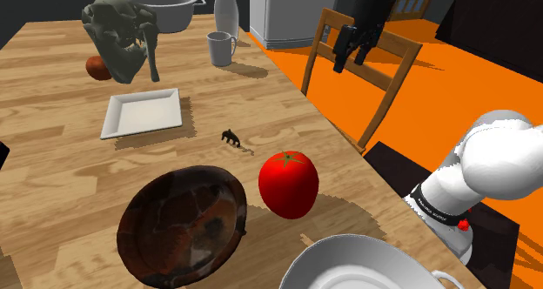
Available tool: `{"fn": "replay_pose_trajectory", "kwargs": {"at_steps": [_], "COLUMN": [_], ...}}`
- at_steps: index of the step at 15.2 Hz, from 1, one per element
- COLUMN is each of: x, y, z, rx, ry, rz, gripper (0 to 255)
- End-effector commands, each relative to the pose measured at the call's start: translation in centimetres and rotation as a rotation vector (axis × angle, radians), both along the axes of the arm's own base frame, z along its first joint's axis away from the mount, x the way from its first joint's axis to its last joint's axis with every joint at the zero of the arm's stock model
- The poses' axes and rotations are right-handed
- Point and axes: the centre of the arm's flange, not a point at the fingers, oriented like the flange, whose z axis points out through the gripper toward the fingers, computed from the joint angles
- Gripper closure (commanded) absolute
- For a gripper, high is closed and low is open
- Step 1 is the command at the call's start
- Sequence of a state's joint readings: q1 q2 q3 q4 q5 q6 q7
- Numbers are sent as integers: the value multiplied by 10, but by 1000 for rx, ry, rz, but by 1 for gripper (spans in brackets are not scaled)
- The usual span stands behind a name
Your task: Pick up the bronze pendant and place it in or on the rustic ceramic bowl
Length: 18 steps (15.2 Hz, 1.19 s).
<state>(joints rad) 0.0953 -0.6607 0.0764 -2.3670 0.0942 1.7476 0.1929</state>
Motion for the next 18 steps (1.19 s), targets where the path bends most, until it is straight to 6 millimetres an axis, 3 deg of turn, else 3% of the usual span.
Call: {"fn": "replay_pose_trajectory", "kwargs": {"at_steps": [1,18], "x": [12,71], "y": [21,211], "z": [-9,-90], "rx": [6,44], "ry": [-10,-86], "rz": [26,250], "gripper": [0,0]}}
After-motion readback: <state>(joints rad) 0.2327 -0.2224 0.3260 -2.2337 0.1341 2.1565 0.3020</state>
